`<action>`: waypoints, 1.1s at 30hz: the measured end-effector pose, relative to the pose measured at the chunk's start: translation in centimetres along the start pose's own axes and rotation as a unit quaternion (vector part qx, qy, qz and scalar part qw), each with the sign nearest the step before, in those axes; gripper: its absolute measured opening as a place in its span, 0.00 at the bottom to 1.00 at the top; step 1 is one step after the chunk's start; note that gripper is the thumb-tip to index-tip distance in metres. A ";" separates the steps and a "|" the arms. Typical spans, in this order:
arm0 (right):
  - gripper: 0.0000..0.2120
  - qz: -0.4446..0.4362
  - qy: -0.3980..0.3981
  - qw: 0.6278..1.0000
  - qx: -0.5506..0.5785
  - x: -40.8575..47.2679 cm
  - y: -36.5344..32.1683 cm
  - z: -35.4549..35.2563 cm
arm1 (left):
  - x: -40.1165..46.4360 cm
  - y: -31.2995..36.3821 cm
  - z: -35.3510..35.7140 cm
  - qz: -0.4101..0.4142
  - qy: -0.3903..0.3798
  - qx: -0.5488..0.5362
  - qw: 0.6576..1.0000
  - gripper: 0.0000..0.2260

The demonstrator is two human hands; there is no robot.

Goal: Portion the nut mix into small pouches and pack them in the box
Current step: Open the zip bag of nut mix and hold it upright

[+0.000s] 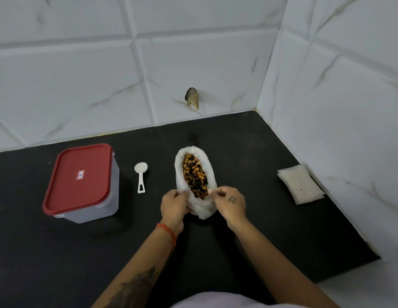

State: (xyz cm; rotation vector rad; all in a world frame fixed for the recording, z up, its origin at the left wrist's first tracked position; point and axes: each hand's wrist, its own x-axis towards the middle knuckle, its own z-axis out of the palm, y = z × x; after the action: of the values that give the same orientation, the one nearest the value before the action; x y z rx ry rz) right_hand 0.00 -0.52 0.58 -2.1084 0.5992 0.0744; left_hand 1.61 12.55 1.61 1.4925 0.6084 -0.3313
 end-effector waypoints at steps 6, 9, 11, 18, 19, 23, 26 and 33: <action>0.07 0.228 -0.128 0.827 0.498 1.6 -0.1 -0.6 | 0.5 0.5 -0.4 -0.113 -0.113 -0.288 0.944 0.08; 0.11 0.210 -0.111 0.875 0.422 1.6 0.1 -0.7 | 0.9 -0.5 -0.8 -0.118 -0.110 -0.202 0.966 0.08; 0.09 0.141 -0.064 0.960 0.233 1.4 -0.2 -0.9 | 1.3 -0.7 -1.2 -0.072 -0.073 -0.037 0.994 0.07; 0.16 -0.105 0.040 0.980 -0.166 3.3 -2.9 -1.1 | 3.2 2.7 -0.3 0.107 0.039 0.233 0.966 0.10; 0.17 -0.131 0.047 0.974 -0.177 3.8 -3.1 -0.8 | 3.4 3.1 0.0 0.114 0.044 0.251 0.960 0.10; 0.12 -0.125 0.028 0.977 -0.173 6.0 -3.6 0.2 | 5.0 3.5 0.3 0.177 0.072 0.315 0.930 0.11; 0.07 0.081 -0.047 0.986 0.137 8.1 -3.4 -0.2 | 6.2 4.0 0.0 0.074 0.039 0.177 0.981 0.09; 0.08 0.107 -0.080 0.981 0.138 8.4 -2.8 0.0 | 7.1 3.8 0.0 -0.045 -0.021 0.093 0.994 0.12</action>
State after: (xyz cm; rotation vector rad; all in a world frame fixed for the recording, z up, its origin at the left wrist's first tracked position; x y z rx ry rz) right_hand 8.59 -2.53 0.42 -1.7474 0.6941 0.2646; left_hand 9.49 13.91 0.76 1.6355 0.6257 -0.4987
